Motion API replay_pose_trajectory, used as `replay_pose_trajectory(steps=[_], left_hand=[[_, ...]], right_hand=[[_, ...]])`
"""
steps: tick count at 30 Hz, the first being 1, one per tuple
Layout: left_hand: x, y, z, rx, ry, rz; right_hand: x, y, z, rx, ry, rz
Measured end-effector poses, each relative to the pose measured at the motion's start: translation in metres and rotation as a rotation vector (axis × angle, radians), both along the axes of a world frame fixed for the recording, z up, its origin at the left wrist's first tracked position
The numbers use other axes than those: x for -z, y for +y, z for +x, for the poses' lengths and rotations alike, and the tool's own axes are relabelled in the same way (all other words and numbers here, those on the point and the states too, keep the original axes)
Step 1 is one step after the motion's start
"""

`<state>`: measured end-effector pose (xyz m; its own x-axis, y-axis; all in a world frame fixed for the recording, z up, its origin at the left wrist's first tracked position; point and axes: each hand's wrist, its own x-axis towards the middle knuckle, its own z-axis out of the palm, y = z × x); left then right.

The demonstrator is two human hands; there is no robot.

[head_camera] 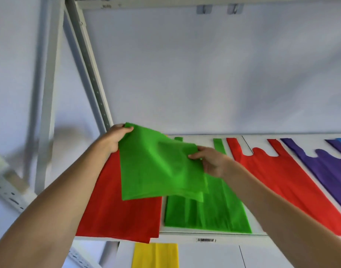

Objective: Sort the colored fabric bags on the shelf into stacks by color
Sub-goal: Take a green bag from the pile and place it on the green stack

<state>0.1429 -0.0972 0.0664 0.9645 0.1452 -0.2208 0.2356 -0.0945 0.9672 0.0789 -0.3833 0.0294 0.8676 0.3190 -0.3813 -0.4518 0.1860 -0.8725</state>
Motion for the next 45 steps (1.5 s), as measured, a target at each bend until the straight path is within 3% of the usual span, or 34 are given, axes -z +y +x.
replay_pose_trajectory(steps=[7, 11, 17, 24, 29, 45], left_hand=[[-0.093, -0.085, 0.062, 0.137, -0.261, -0.109], [-0.102, -0.117, 0.086, 0.143, -0.342, -0.194], [0.008, -0.148, 0.089, 0.137, -0.168, -0.152], [0.143, -0.161, 0.032, 0.232, 0.102, 0.255], [0.162, -0.156, 0.022, 0.231, 0.142, 0.364], [0.186, -0.149, 0.012, 0.057, 0.11, 0.431]], right_hand=[[-0.098, -0.068, 0.043, 0.086, -0.257, -0.008], [-0.112, -0.101, 0.048, 0.208, -0.326, 0.06], [-0.02, -0.122, 0.031, 0.25, -0.12, -0.05], [0.112, -0.12, -0.017, 0.317, 0.134, -0.424], [0.132, -0.12, -0.028, 0.375, 0.108, -0.583], [0.127, -0.11, -0.028, 0.275, -0.117, -1.095]])
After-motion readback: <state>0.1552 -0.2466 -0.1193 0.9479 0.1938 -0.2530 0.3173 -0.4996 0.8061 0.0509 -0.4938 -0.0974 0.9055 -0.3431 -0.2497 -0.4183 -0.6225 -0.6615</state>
